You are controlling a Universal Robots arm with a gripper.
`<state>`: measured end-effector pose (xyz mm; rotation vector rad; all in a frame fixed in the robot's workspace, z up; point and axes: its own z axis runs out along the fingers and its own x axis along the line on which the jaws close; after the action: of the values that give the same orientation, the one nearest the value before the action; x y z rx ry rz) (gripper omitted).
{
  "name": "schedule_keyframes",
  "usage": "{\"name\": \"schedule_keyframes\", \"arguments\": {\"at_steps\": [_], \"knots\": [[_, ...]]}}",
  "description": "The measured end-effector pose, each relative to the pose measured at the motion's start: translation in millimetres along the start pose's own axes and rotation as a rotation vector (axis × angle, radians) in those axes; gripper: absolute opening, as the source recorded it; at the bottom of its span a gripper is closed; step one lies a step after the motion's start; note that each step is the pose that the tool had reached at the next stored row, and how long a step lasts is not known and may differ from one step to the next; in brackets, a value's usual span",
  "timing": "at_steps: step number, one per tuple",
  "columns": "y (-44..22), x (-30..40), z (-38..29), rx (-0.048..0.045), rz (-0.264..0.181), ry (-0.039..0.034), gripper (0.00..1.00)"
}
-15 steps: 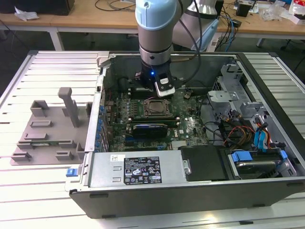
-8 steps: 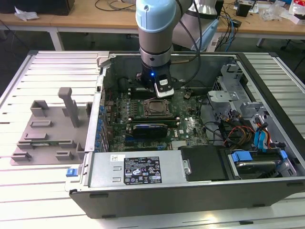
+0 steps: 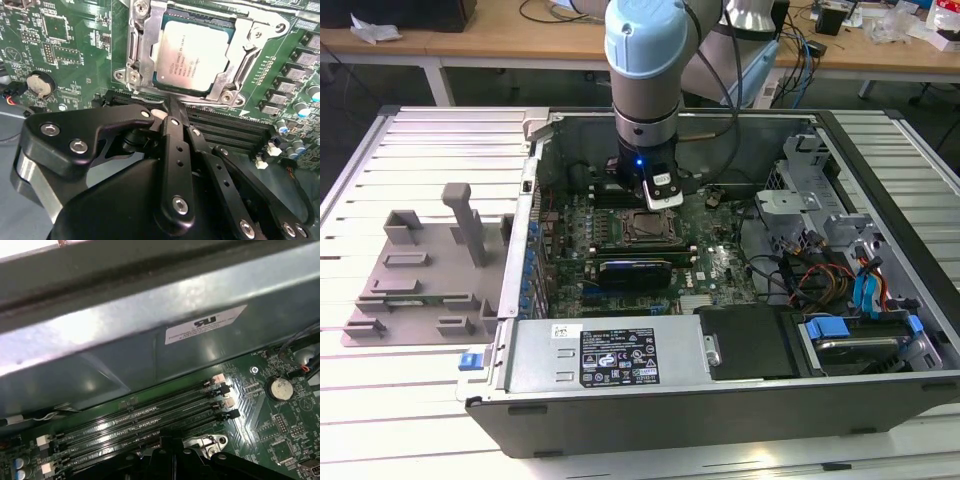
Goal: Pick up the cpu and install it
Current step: 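Install the first cpu locking lever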
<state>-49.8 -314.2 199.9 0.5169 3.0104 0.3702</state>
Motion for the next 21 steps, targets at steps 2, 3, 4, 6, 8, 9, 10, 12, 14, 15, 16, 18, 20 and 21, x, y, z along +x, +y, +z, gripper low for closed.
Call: {"name": "schedule_keyframes", "arguments": {"at_steps": [2, 3, 4, 6, 8, 9, 10, 12, 14, 15, 16, 18, 20, 21], "knots": [[-1.9, -0.5, 1.7, 0.0005, 0.000, 0.0001, 0.11], [-2.4, -0.6, 2.1, 0.0001, 0.000, 0.0000, 0.11], [-2.6, -0.7, 2.2, 0.0000, 0.001, -0.0002, 0.11], [-2.8, -0.8, 2.0, 0.0001, 0.000, -0.0002, 0.11], [-0.9, -1.0, -5.6, -0.0001, 0.000, -0.0001, 0.11], [-0.5, -1.0, -7.1, -0.0001, 0.000, -0.0001, 0.11], [0.5, -0.7, -7.5, 0.0000, 0.000, -0.0001, 0.11], [3.7, 0.5, -6.7, 0.0001, 0.000, -0.0001, 0.11], [6.2, 1.4, -6.1, 0.0000, 0.001, -0.0001, 0.11], [6.3, 1.4, -6.1, 0.0000, 0.000, -0.0001, 0.11], [6.2, 1.4, -5.2, 0.0015, 0.000, -0.0007, 0.11], [5.5, 1.5, -2.7, 0.0023, 0.000, -0.0010, 0.11], [4.8, 1.6, -0.3, 0.0021, 0.000, -0.0013, 0.11], [4.6, 1.6, 0.3, 0.0022, 0.000, -0.0013, 0.11]]}}
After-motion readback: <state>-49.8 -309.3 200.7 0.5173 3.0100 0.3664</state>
